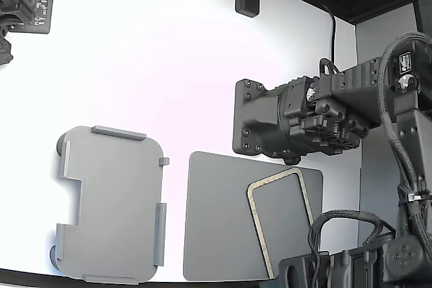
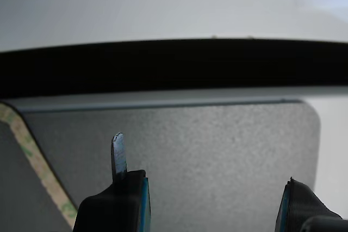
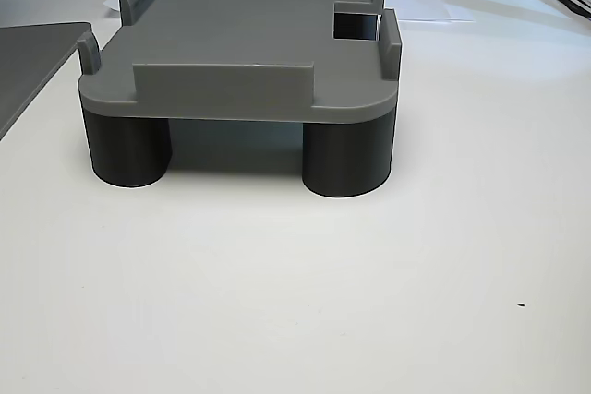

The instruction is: Move top rectangular frame to the holder.

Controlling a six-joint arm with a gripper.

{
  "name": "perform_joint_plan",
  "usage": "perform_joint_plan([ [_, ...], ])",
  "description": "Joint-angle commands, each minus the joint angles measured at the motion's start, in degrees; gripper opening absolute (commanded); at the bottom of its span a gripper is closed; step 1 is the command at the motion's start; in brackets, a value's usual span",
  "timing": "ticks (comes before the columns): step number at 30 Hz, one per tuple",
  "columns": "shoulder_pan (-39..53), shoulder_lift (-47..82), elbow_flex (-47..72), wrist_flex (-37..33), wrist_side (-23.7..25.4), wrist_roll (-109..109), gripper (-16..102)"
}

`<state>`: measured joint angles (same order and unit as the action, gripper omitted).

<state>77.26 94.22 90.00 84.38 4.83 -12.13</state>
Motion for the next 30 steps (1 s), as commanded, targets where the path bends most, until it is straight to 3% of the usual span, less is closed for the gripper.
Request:
perform_joint_plan([
  [1,1.6,-1.1,-2.2,-0.1,-0.1,-1.1,92],
  [12,5.4,-2.9,0.5,1.1,-7.5,-3.8,86],
  [20,5.6,-0.7,7.5,-1.3,-8.0,-5.6,78],
  [30,5.6,-0.9,13.2,-4.7,-8.3,-9.0,80],
])
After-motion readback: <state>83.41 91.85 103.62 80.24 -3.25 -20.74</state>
